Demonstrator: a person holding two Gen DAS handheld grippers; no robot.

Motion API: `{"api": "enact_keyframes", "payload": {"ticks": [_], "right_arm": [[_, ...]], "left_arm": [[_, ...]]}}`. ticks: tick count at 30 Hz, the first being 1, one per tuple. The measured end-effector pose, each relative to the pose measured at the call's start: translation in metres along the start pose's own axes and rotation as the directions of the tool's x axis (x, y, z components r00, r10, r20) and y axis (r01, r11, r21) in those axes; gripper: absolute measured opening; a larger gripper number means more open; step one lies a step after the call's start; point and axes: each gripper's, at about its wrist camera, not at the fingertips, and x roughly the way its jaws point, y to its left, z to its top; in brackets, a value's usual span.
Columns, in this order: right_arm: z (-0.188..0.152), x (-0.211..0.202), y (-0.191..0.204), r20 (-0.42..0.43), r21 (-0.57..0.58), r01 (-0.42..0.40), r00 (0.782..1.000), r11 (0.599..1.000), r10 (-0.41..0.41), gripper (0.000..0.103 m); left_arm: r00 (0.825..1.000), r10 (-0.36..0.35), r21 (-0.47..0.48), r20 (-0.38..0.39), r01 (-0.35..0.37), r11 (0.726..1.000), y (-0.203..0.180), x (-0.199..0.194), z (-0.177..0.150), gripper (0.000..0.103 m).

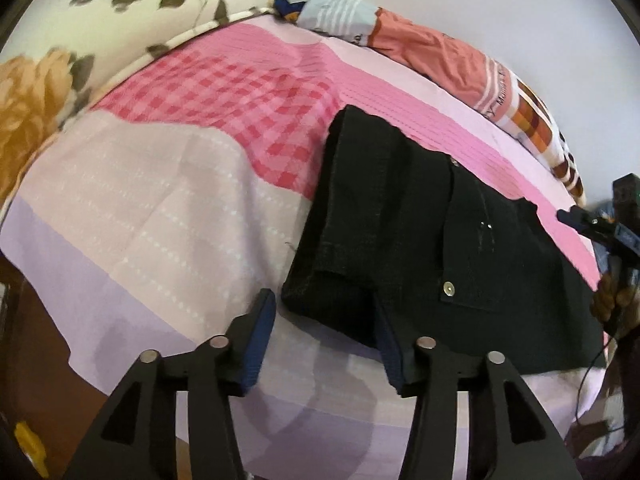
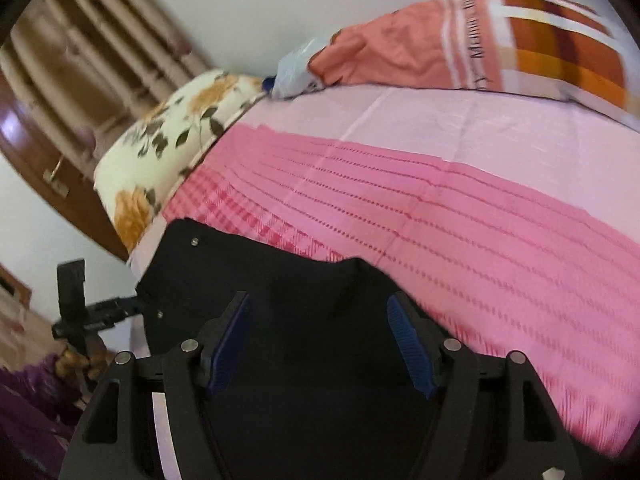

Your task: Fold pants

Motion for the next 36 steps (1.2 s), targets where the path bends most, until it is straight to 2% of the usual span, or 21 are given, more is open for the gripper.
{"api": "enact_keyframes", "payload": {"ticks": [1, 2, 4, 5, 7, 8, 10, 11, 12, 13, 15, 19, 22, 27, 28, 30, 31, 33, 36], "right_arm": [[0.003, 0.005, -0.004, -0.018, -0.006, -0.002, 1.0, 1.0, 0.002, 0.063], [0.005, 0.01, -0.009, -0.041, -0.004, -0.015, 0.999, 1.0, 0.015, 0.058], [0.008, 0.021, -0.017, -0.096, 0.005, -0.095, 0.991, 0.995, 0.095, 0.046], [0.008, 0.027, -0.016, -0.122, -0.009, -0.098, 0.988, 0.995, 0.097, 0.042], [0.011, 0.042, -0.013, -0.192, -0.064, -0.054, 0.98, 0.996, 0.041, 0.036], [0.01, 0.047, -0.012, -0.208, -0.076, -0.058, 0.977, 0.995, 0.041, 0.036], [0.011, 0.053, -0.01, -0.231, -0.103, -0.057, 0.973, 0.993, 0.032, 0.035], [0.012, 0.054, -0.009, -0.239, -0.115, -0.058, 0.971, 0.992, 0.029, 0.032], [0.012, 0.053, -0.009, -0.236, -0.124, -0.064, 0.971, 0.99, 0.033, 0.028], [0.013, 0.052, -0.01, -0.229, -0.132, -0.06, 0.973, 0.989, 0.028, 0.017], [0.013, 0.047, -0.013, -0.212, -0.142, -0.053, 0.977, 0.989, 0.022, 0.011], [0.013, 0.049, -0.013, -0.174, -0.149, -0.018, 0.985, 0.989, -0.008, 0.008], [0.015, 0.053, -0.022, -0.134, -0.112, 0.008, 0.991, 0.994, -0.023, 0.006], [0.013, 0.056, -0.033, -0.098, -0.046, -0.022, 0.995, 0.999, 0.018, 0.007], [0.013, 0.055, -0.042, -0.093, 0.0, -0.044, 0.995, 0.999, 0.044, 0.01], [0.016, 0.048, -0.051, -0.058, 0.077, -0.073, 0.995, 0.994, 0.077, 0.031], [0.016, 0.042, -0.054, -0.029, 0.1, -0.068, 0.997, 0.993, 0.072, 0.034], [0.015, 0.018, -0.059, 0.065, 0.157, -0.102, 0.994, 0.982, 0.093, 0.034], [-0.003, -0.028, -0.059, 0.183, 0.206, -0.114, 0.98, 0.972, 0.076, 0.035]], "left_arm": [[1.0, -0.01, -0.022, -0.004, 0.01, 1.0, 0.002, 0.0, 0.0, 0.051], [1.0, -0.013, -0.032, -0.005, 0.013, 0.999, 0.003, 0.001, 0.0, 0.051], [1.0, -0.004, -0.033, -0.005, 0.004, 0.999, 0.002, 0.001, 0.0, 0.052], [1.0, 0.003, -0.029, -0.003, -0.003, 1.0, 0.001, 0.001, 0.0, 0.052], [1.0, 0.023, -0.014, 0.002, -0.023, 1.0, -0.002, 0.001, -0.001, 0.053], [1.0, 0.031, -0.007, 0.004, -0.031, 1.0, -0.004, 0.001, -0.001, 0.053], [0.999, 0.045, 0.0, 0.009, -0.045, 0.999, -0.005, 0.001, -0.001, 0.056], [0.999, 0.05, -0.002, 0.01, -0.05, 0.999, -0.005, 0.002, -0.001, 0.057], [0.999, 0.052, -0.003, 0.01, -0.052, 0.999, -0.004, 0.002, -0.001, 0.059], [0.998, 0.058, -0.007, 0.011, -0.058, 0.998, -0.004, 0.003, -0.001, 0.06], [0.998, 0.062, -0.015, 0.013, -0.062, 0.998, -0.002, 0.003, -0.001, 0.063], [0.997, 0.077, -0.026, 0.025, -0.076, 0.997, -0.001, 0.005, -0.003, 0.069], [0.996, 0.082, -0.038, 0.037, -0.08, 0.996, 0.0, 0.006, -0.004, 0.072], [0.994, 0.096, -0.041, 0.05, -0.094, 0.995, 0.0, 0.007, -0.006, 0.078], [0.994, 0.098, -0.041, 0.051, -0.096, 0.995, 0.0, 0.007, -0.006, 0.079], [0.994, 0.097, -0.046, 0.05, -0.095, 0.994, 0.001, 0.007, -0.005, 0.08], [0.994, 0.098, -0.047, 0.047, -0.096, 0.994, 0.001, 0.006, -0.004, 0.08], [0.994, 0.105, -0.048, 0.043, -0.103, 0.994, 0.0, 0.003, -0.003, 0.08], [0.987, 0.145, -0.024, 0.068, -0.143, 0.989, -0.006, -0.007, -0.002, 0.08]]}}
